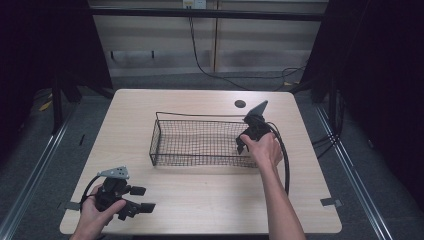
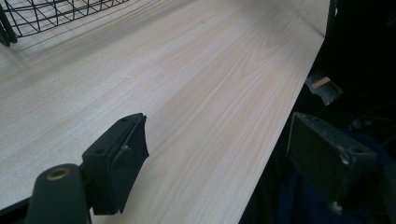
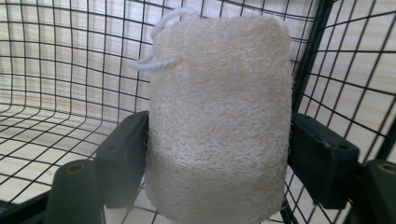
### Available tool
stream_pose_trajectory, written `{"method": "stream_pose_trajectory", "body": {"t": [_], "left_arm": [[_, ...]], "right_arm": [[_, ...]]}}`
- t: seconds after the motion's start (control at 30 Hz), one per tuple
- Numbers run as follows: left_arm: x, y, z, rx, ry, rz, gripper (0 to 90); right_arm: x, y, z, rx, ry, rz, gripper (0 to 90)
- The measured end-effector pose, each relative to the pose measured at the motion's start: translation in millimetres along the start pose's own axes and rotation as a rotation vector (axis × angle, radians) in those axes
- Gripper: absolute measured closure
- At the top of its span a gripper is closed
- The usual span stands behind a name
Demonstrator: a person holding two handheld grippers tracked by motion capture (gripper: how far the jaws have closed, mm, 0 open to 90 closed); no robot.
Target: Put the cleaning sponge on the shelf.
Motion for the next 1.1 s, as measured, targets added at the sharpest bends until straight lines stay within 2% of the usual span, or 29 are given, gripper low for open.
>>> {"method": "stream_pose_trajectory", "body": {"t": [0.2,0.47,0.53,0.8,0.83,1.1], "left_arm": [[-0.1,0.5,0.2,0.000,-0.002,0.001,19.7],[0.5,0.5,-0.2,-0.001,0.003,0.001,19.7],[0.4,0.6,-0.5,-0.002,0.002,0.000,19.7],[0.4,0.4,-0.6,0.001,0.003,0.002,19.7],[0.6,0.7,-0.7,0.001,0.005,0.000,19.7],[0.5,0.4,-0.7,0.001,0.003,0.001,19.7]], "right_arm": [[-2.3,-0.9,3.8,0.001,0.004,0.006,25.2],[-3.6,-0.4,8.2,-0.034,0.005,0.015,25.0],[-3.4,-1.3,9.7,-0.025,0.007,0.022,25.0],[-2.9,-2.1,14.8,-0.053,-0.008,0.010,24.6],[-2.1,-1.8,14.6,-0.064,-0.005,-0.013,24.4],[-2.4,-1.7,13.8,-0.058,-0.002,-0.009,23.7]]}}
Point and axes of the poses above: each handheld gripper's, and its own axes: z roughly forward along the jaws, x roughly out of its top, y roughly to its right, the point moved 10 cm from there along z, roughly forward along the jaws, and after that the axes turned 10 degrees about x, right-handed, at the moved point
